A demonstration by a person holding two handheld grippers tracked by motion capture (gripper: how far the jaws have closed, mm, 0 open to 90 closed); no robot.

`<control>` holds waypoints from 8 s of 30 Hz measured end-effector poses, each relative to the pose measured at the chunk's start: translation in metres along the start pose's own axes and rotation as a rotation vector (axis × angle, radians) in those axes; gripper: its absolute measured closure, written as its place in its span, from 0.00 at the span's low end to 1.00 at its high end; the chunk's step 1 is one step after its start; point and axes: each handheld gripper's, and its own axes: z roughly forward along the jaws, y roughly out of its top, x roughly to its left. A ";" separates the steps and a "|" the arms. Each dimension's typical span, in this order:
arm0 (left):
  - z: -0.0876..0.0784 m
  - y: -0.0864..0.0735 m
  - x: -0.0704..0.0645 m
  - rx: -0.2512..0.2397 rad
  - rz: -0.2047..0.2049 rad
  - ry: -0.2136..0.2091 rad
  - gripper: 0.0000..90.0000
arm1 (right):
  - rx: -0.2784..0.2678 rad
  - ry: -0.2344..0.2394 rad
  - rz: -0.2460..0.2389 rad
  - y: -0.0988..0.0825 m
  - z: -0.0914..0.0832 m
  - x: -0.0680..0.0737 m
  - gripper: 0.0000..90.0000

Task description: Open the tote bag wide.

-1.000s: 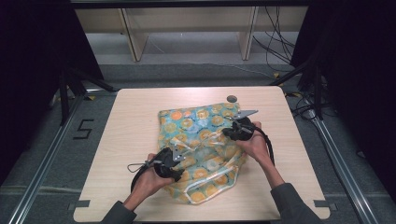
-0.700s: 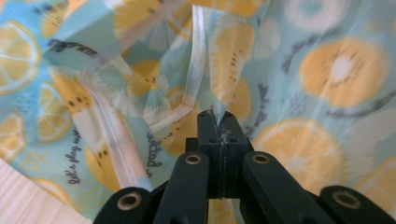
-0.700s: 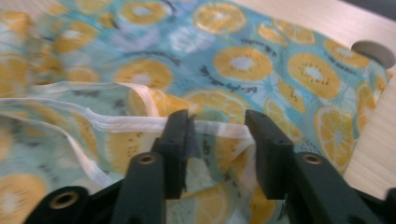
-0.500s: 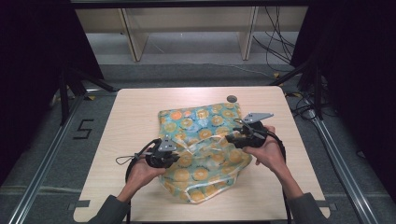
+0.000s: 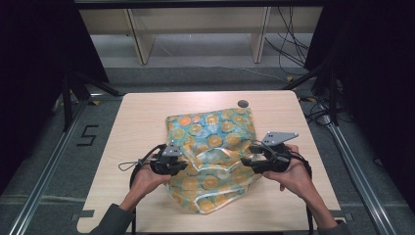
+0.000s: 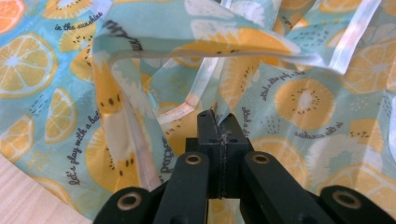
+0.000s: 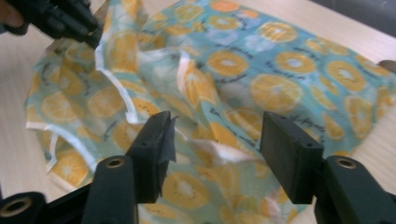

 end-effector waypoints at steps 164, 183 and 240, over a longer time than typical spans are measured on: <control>0.049 0.106 0.113 0.068 -0.235 0.080 1.00 | 0.248 0.414 -0.126 -0.022 0.092 0.073 1.00; 0.051 0.093 0.117 0.134 -0.208 0.059 0.97 | 0.046 0.056 -0.037 0.024 0.057 -0.007 0.94; 0.040 0.091 0.094 0.141 -0.113 0.006 0.81 | -0.048 -0.152 0.154 0.047 0.079 -0.106 1.00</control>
